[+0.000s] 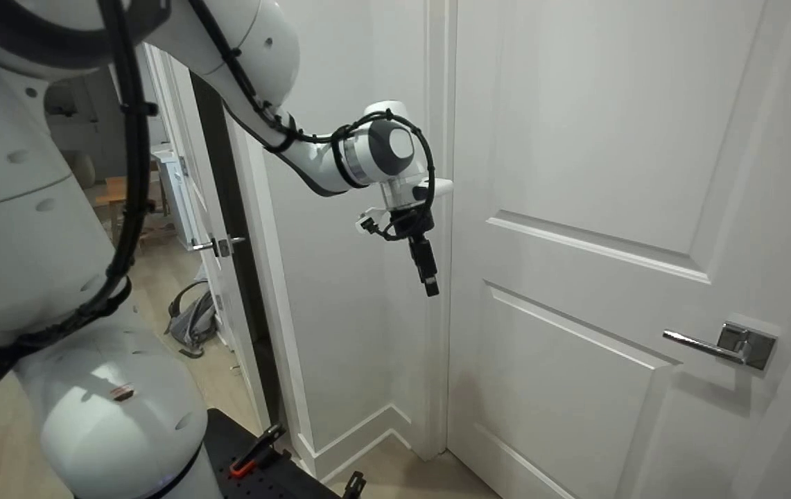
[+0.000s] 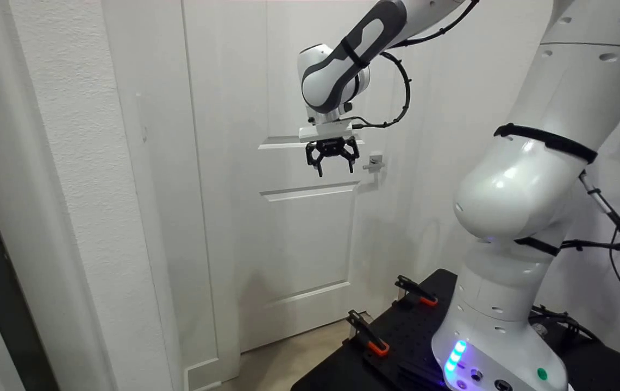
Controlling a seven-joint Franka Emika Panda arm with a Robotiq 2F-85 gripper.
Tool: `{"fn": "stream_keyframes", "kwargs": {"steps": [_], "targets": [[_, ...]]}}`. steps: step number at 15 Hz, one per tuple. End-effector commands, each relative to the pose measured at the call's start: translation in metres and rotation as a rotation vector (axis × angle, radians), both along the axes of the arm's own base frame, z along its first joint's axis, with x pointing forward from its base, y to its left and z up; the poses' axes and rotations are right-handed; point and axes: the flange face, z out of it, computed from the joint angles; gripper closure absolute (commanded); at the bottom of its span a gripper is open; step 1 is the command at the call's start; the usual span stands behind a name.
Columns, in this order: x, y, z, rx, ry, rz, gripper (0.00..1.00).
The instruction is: Open the door
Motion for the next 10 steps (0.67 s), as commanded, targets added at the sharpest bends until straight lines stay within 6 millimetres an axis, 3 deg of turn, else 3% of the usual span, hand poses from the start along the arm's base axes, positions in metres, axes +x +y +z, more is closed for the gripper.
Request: {"fn": "stream_keyframes", "kwargs": {"steps": [1,5,10], "targets": [[0.023,-0.043,0.004,-0.024,-0.032,-0.199,0.00],[0.032,-0.088,0.007,-0.059,-0.097,-0.412,0.00],[0.028,-0.142,0.015,-0.155,-0.184,-0.659,0.00]]}}
